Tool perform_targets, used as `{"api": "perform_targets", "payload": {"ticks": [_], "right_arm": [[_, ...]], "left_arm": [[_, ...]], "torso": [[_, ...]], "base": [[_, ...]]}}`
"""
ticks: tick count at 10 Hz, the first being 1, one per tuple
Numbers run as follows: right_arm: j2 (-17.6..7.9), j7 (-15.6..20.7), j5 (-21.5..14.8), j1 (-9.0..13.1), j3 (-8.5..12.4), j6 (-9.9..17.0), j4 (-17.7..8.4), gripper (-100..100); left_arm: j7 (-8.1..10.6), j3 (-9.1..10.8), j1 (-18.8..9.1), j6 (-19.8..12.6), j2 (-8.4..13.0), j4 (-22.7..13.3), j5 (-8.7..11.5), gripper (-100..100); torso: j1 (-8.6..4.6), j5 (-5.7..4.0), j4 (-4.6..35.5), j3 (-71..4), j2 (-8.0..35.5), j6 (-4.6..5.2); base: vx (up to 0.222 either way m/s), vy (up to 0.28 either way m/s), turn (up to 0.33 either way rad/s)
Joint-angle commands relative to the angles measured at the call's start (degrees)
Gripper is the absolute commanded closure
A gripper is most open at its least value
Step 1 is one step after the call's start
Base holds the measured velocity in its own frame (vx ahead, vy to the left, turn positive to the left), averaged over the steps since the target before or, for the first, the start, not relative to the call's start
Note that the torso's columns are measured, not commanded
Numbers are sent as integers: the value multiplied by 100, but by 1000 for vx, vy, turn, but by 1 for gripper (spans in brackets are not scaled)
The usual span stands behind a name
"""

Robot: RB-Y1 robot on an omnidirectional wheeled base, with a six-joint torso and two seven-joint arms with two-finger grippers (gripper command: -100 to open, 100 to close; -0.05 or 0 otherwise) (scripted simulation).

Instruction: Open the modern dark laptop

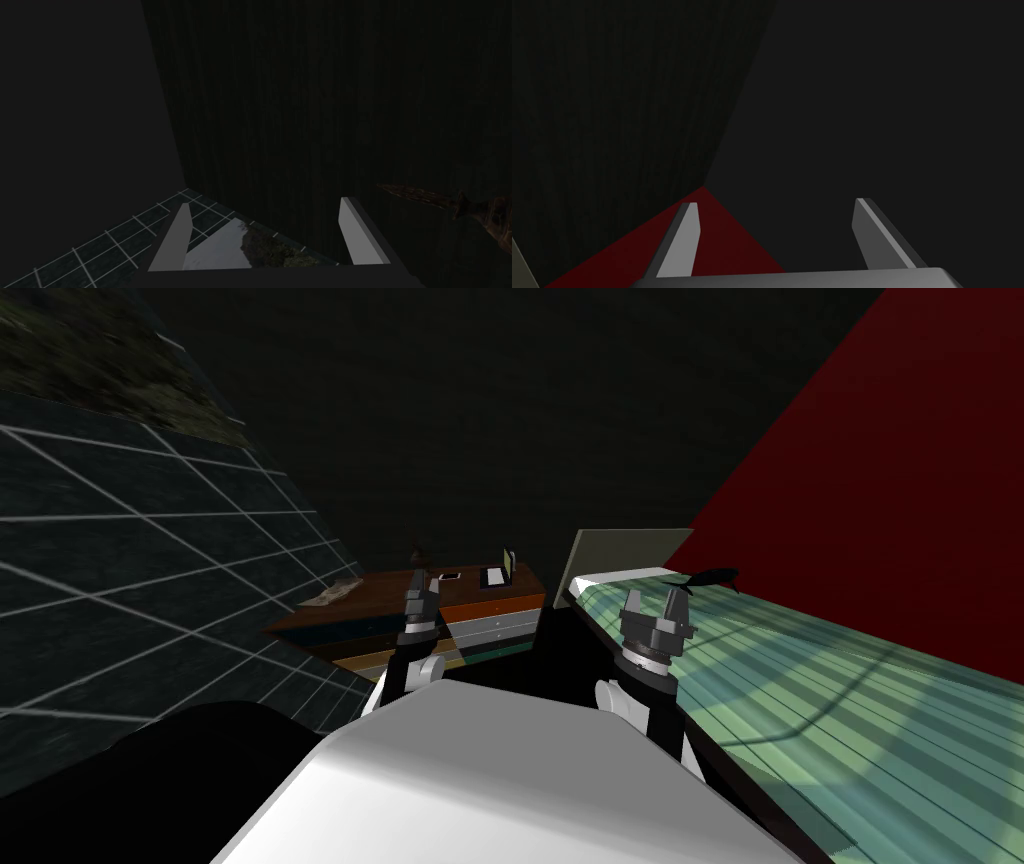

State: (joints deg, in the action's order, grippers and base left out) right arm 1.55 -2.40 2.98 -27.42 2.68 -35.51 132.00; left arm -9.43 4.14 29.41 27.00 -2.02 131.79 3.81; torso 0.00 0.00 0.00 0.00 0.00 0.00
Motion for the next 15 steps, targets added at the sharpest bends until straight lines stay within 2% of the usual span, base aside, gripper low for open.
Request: {"api": "perform_targets", "payload": {"ticks": [1, 9, 10, 12, 15], "right_arm": [[0, 0, 0, 0, 0, 0, 0, 0], [0, 0, 0, 0, 0, -1, 2, 0], [0, 0, 0, 0, 0, -1, 2, 0], [0, 0, 0, -1, 0, 0, -1, 0], [1, 0, 0, -2, 0, 0, -1, 0]], "left_arm": [[0, 0, 0, 0, 0, 0, 0, 0], [0, 0, 0, 1, 0, 2, 0, 0], [-6, 23, -12, -69, 240, 13, 9, -100], [-20, 78, -39, -232, 561, 41, 29, -100], [-52, 207, -103, -613, 934, 102, 76, -100]], "torso": [[0, 0, 235, -467, 232, 0], [0, 0, 3537, -7073, 3539, 0], [0, 0, 3960, -7919, 3962, 0], [-5, -1, 4203, -8429, 4202, 0], [-6, -2, 4225, -8463, 4218, 0]], "base": [[0, 0, 0], [0, 0, 0], [13, -14, 1], [35, -35, 2], [69, -64, 4]]}}
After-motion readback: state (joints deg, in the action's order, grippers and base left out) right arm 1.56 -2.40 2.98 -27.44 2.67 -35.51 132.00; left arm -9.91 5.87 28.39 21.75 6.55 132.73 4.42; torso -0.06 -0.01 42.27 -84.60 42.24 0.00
